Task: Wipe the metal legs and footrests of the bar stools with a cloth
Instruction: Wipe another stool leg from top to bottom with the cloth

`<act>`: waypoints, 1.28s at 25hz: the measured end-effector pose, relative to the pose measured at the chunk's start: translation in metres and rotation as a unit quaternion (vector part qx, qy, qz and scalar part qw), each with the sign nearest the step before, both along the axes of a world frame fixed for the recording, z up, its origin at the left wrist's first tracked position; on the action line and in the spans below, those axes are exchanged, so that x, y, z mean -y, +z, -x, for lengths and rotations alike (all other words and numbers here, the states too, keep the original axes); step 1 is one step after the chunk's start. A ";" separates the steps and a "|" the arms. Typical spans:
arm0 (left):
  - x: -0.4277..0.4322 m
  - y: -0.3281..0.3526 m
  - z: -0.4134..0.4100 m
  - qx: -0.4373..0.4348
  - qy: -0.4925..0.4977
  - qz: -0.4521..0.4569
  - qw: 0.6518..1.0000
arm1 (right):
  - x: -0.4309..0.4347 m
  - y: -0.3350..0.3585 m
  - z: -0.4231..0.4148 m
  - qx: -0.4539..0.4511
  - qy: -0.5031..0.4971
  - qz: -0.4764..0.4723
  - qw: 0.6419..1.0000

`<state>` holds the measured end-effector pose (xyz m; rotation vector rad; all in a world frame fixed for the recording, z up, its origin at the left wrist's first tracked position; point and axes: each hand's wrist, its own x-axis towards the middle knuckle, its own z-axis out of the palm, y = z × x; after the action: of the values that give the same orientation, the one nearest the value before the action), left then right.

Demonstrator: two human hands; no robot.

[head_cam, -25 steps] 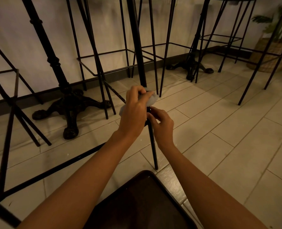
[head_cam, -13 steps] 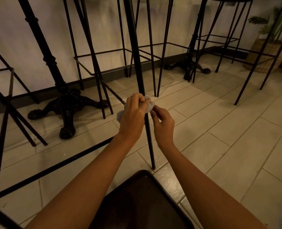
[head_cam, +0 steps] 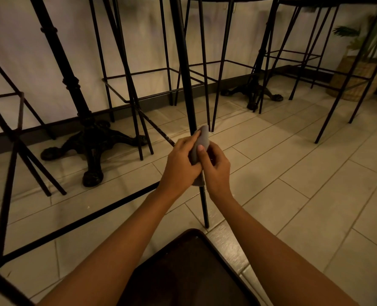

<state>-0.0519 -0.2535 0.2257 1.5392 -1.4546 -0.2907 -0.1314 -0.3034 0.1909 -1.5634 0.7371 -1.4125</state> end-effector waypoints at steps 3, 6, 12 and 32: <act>-0.007 0.006 -0.007 -0.042 -0.064 -0.004 0.997 | 0.001 0.004 0.001 0.025 -0.025 -0.030 0.999; 0.000 0.021 -0.014 -0.048 0.037 0.066 0.996 | 0.003 0.013 0.006 0.048 -0.069 -0.051 0.995; 0.028 0.072 -0.020 -0.124 0.087 0.118 0.981 | 0.015 0.035 0.014 0.102 -0.146 -0.063 0.982; 0.041 0.067 -0.025 -0.083 0.075 0.143 0.983 | 0.006 0.007 -0.022 0.007 -0.050 0.022 0.998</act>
<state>-0.0267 -0.2948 0.2931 1.3490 -1.1869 -0.1113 -0.1098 -0.3092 0.1978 -1.5674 0.7903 -1.5198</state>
